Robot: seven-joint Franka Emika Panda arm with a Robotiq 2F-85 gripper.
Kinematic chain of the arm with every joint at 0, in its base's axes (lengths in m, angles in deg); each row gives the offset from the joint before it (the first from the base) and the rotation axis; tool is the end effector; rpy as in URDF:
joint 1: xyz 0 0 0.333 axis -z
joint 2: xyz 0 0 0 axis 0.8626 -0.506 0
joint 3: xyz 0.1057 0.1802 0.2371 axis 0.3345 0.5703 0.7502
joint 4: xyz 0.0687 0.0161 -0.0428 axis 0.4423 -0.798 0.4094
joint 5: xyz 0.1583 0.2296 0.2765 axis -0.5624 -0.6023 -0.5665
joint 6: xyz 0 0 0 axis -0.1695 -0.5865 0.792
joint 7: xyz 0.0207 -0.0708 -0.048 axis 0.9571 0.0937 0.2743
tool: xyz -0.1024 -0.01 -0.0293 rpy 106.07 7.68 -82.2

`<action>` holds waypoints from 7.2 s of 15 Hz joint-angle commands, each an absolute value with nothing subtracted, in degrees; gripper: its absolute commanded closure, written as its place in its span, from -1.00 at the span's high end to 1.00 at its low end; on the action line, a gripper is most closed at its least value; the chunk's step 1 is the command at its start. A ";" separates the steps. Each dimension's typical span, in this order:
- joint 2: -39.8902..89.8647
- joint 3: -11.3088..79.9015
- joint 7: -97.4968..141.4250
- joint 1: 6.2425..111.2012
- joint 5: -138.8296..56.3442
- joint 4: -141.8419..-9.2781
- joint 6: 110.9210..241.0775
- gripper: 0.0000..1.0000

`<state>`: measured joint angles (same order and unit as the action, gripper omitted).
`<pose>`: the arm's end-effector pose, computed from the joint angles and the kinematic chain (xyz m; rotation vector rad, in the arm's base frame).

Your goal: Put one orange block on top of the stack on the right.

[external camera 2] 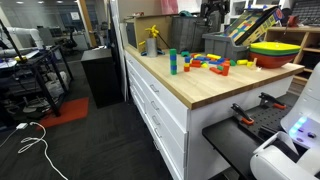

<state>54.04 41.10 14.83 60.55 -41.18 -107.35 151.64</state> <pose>0.4838 0.0134 0.4855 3.0703 -0.2374 -0.0269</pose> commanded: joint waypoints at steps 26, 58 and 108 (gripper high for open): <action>49.87 39.29 14.89 61.02 -42.52 -107.01 155.49 1.00; 28.30 31.56 9.49 65.09 -50.21 -106.44 175.97 1.00; 25.42 31.39 5.76 64.16 -55.04 -105.59 178.85 1.00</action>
<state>23.63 32.34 6.71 64.33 -55.69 -105.30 179.10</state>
